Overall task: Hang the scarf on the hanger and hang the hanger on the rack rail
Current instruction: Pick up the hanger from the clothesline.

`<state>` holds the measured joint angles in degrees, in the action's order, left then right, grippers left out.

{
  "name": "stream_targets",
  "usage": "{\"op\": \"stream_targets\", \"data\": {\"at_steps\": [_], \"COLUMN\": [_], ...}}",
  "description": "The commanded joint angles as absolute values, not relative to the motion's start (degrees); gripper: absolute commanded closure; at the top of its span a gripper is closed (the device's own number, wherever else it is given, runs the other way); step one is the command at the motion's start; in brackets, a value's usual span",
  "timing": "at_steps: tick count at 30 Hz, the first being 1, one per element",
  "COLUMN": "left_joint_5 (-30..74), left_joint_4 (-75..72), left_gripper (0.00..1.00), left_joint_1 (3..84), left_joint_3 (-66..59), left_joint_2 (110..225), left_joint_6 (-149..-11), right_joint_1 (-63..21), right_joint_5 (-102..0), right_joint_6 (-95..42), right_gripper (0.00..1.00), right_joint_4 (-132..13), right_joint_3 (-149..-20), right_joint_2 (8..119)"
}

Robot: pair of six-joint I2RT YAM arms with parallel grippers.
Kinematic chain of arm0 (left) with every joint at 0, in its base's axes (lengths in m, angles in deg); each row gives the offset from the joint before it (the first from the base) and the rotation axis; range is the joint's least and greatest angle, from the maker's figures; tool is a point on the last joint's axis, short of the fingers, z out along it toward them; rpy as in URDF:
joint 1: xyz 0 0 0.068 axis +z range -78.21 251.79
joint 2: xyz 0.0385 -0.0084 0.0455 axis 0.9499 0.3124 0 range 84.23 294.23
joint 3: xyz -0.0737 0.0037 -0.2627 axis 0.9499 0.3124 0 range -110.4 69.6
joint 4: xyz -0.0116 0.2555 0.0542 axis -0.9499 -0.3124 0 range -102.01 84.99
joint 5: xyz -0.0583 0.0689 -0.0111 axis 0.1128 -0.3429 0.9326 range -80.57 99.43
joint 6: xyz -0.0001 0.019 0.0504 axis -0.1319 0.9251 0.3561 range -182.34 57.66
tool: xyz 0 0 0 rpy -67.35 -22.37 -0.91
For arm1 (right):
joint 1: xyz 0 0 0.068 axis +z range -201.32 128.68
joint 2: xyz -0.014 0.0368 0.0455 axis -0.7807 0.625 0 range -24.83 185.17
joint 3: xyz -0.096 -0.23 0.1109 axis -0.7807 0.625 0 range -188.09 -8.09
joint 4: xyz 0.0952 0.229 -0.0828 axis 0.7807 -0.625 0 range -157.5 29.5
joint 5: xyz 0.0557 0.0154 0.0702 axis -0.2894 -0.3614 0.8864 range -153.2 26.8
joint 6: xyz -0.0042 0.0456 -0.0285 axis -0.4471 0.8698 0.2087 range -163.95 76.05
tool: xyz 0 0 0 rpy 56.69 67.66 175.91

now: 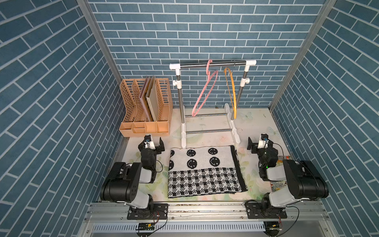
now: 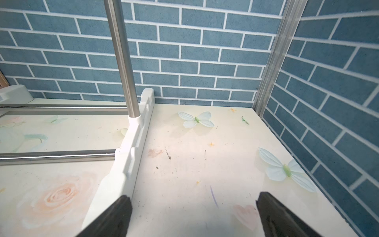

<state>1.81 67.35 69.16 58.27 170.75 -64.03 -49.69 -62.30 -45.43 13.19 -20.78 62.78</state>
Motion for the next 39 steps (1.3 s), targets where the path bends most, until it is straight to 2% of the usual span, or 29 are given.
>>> {"op": "stream_targets", "data": {"at_steps": [1,29,31,33,36,39], "left_joint_5": [2.27,2.16,-2.17,-8.74,-16.44,-13.28], "left_joint_4": [68.56,68.04,68.40,63.70,43.84,17.12], "left_gripper": [0.00,0.00,0.00,0.00,0.00,0.00], "left_joint_1": [69.50,69.49,69.12,68.92,69.30,70.79], "left_joint_3": [57.65,57.24,57.60,56.67,48.78,36.11], "left_joint_2": [170.86,170.97,170.23,165.54,156.27,150.88], "left_joint_6": [-63.42,-63.43,-64.22,-66.92,-72.35,-81.37], "right_joint_1": [-49.34,-49.44,-49.41,-49.25,-49.30,-50.52], "right_joint_5": [-61.97,-61.70,-61.80,-65.92,-72.30,-76.94], "right_joint_6": [-46.32,-46.14,-46.14,-45.12,-42.78,-32.95], "right_gripper": [0.00,0.00,0.00,0.00,0.00,0.00], "right_joint_4": [13.21,12.93,12.69,11.02,-5.21,-31.51], "right_joint_3": [-20.57,-20.85,-20.98,-21.03,-25.77,-37.64], "right_joint_2": [62.86,63.01,63.08,61.06,51.32,42.19]}}
